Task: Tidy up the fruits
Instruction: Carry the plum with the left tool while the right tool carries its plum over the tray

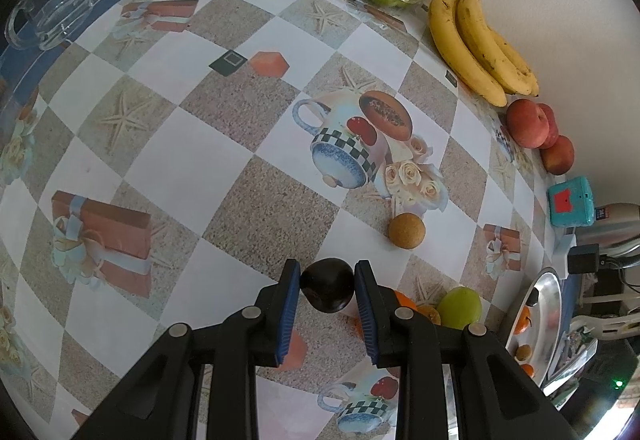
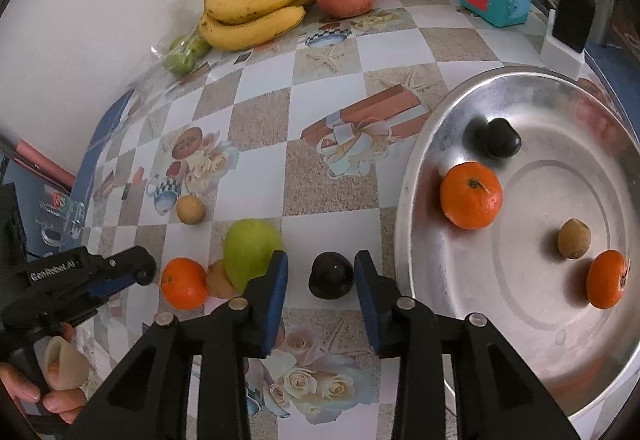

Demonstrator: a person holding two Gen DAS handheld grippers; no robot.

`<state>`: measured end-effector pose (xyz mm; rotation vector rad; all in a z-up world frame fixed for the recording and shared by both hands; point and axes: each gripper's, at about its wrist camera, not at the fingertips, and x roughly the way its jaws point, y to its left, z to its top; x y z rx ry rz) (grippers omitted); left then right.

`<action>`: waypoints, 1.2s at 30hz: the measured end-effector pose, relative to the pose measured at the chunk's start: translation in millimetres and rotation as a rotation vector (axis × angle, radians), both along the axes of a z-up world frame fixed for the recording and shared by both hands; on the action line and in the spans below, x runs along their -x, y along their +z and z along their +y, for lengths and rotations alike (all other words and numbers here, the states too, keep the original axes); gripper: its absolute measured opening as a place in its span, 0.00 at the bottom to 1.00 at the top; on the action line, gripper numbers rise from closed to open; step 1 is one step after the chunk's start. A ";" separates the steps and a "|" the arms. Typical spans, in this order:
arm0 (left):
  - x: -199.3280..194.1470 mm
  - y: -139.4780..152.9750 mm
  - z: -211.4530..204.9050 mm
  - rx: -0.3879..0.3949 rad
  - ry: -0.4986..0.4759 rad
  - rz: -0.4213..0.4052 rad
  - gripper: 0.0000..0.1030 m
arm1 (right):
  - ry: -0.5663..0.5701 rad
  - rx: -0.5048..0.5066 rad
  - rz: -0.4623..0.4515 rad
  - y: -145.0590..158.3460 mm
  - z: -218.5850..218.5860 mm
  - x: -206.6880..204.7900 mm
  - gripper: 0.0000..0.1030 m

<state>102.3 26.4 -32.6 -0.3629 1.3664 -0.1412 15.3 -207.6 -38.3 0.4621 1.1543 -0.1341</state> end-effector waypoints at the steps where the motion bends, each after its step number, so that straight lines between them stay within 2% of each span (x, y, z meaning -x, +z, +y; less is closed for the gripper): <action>1: 0.0 -0.2 0.3 0.000 0.000 0.001 0.29 | 0.010 0.019 0.007 -1.1 2.4 -0.8 0.35; 5: -0.3 0.3 0.6 0.003 -0.001 0.001 0.29 | 0.030 0.079 0.034 -6.4 9.5 -4.1 0.35; 8: -0.7 -0.2 1.4 0.008 0.001 0.002 0.29 | 0.027 0.069 0.032 -7.6 8.1 -3.6 0.35; 10: -0.8 0.2 2.3 0.009 0.002 0.002 0.29 | 0.003 0.047 0.018 -5.2 2.3 -1.3 0.26; 13: -1.2 1.8 2.7 0.014 0.002 -0.003 0.29 | -0.030 -0.002 -0.018 2.5 -5.7 2.5 0.22; 20: -1.6 4.1 2.9 0.009 -0.001 -0.011 0.29 | -0.046 -0.013 -0.025 5.5 -9.3 3.8 0.23; 23: -1.8 4.2 2.2 0.008 -0.002 -0.012 0.29 | -0.027 -0.020 -0.006 0.3 -6.0 1.9 0.30; 24: -1.7 4.1 1.9 0.010 -0.004 -0.013 0.29 | -0.015 -0.005 0.005 -1.1 -2.0 0.3 0.33; 28: -2.2 4.0 1.7 0.009 -0.006 -0.015 0.29 | 0.026 0.099 0.039 -3.6 11.4 -5.5 0.34; 31: -2.3 3.9 1.5 0.010 -0.007 -0.016 0.29 | 0.032 0.113 0.051 -7.9 12.5 -5.9 0.34; 33: -2.4 4.1 1.4 0.012 -0.008 -0.016 0.29 | 0.038 0.109 0.051 -10.1 12.9 -6.3 0.33; 36: -2.6 4.0 1.6 0.013 -0.007 -0.016 0.29 | 0.029 0.112 0.049 -9.7 10.8 -6.8 0.25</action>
